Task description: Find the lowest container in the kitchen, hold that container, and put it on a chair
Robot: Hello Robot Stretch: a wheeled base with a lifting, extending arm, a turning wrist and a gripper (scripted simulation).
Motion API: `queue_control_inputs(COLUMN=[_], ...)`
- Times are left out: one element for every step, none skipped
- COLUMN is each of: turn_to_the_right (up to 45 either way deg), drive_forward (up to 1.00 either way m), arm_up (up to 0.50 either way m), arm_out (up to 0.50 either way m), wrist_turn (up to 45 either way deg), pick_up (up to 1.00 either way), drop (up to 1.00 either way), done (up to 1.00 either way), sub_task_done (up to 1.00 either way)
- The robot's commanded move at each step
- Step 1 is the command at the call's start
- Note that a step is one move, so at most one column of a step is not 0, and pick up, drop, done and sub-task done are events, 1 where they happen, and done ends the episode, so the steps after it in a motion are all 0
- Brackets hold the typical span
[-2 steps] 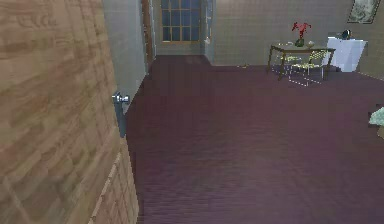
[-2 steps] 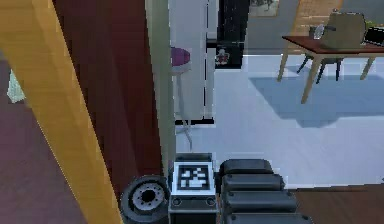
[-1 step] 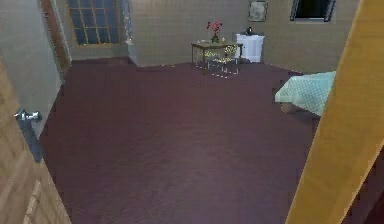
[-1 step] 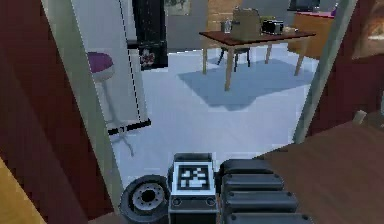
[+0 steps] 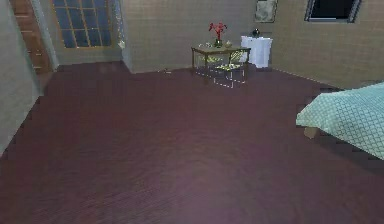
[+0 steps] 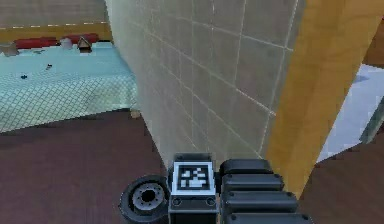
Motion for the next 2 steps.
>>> queue_control_inputs(turn_to_the_right=[18.0, 0.0], drive_forward=[0.00, 1.00], arm_up=[0.00, 0.00], arm_out=[0.00, 0.00], wrist_turn=[0.0, 0.0], pick_up=[0.00, 0.00], drop=[0.00, 0.00], done=[0.00, 0.00], sub_task_done=[0.00, 0.00])
